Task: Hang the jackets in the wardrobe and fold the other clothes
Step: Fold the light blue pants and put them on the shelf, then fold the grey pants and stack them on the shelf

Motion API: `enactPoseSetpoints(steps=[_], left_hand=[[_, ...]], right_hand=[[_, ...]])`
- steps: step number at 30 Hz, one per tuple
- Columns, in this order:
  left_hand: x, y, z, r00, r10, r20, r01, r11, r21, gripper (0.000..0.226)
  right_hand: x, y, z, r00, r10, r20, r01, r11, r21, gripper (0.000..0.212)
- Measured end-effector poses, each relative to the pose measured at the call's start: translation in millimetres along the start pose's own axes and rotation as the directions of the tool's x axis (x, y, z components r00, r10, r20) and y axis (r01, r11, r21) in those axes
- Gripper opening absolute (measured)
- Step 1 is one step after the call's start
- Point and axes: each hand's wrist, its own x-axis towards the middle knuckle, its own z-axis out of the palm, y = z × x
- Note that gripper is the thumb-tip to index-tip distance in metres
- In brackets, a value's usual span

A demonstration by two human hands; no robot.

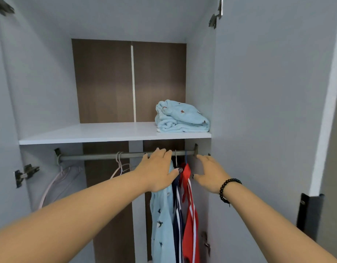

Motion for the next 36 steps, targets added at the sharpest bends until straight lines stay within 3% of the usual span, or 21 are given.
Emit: enactPoseSetpoints(steps=[8, 22, 36], left_hand=[[-59, 42, -4, 0.99, 0.135, -0.051, -0.138, 0.988, -0.065, 0.072], [-240, 128, 12, 0.957, 0.253, 0.141, -0.206, 0.936, -0.286, 0.073], [-300, 320, 53, 0.841, 0.47, 0.268, -0.268, 0.792, -0.549, 0.074]], right_hand=[[-98, -10, -15, 1.0, 0.004, -0.008, -0.004, 1.0, -0.023, 0.07], [-338, -31, -13, 0.98, 0.197, -0.034, -0.197, 0.98, 0.005, 0.071], [-548, 82, -58, 0.841, 0.527, -0.12, -0.528, 0.849, 0.022, 0.07]])
